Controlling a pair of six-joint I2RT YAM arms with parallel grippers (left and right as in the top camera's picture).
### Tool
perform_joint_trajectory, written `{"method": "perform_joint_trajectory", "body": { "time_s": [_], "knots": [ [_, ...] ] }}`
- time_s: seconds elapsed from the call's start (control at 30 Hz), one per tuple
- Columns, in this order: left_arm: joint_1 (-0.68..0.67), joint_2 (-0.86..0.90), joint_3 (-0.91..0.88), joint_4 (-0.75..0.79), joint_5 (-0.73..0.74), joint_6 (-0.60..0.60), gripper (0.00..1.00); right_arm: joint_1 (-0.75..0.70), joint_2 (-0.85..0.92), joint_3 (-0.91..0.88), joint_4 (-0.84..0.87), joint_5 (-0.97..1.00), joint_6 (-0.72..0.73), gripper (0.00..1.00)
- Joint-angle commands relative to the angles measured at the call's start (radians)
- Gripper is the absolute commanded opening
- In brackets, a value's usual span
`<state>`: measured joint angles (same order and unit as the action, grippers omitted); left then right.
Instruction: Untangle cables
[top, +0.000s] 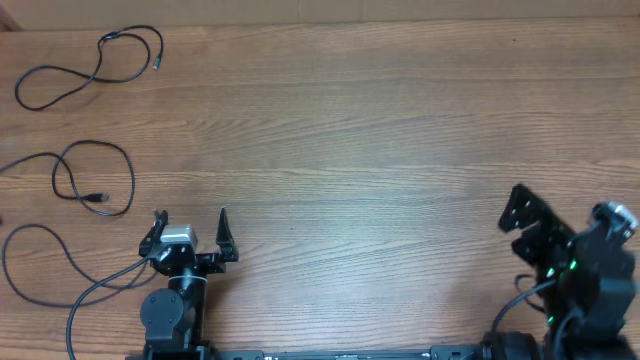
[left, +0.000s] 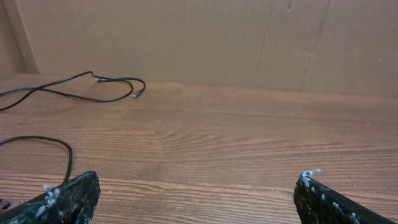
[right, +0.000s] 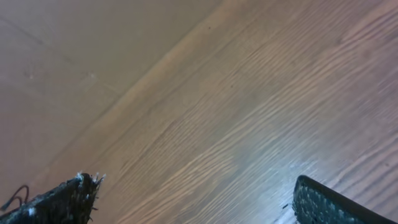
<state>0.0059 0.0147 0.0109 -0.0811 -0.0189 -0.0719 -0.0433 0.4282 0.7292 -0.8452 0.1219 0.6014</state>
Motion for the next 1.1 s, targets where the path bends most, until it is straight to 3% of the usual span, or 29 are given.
{"method": "perform_joint_trajectory", "body": {
  "time_s": [0.0,0.57,1.07],
  "knots": [
    [-0.006,-0.010,-0.006,0.003,0.012,0.016,1.00,0.007,-0.096,-0.099,0.055,-0.019,-0.034,1.00],
    [-0.006,-0.010,-0.006,0.003,0.012,0.016,0.99,0.007,-0.386,-0.512,0.481,-0.010,-0.034,1.00],
    [-0.006,-0.010,-0.006,0.003,0.012,0.016,0.99,0.009,-0.426,-0.594,0.723,0.000,-0.189,1.00]
  ]
}}
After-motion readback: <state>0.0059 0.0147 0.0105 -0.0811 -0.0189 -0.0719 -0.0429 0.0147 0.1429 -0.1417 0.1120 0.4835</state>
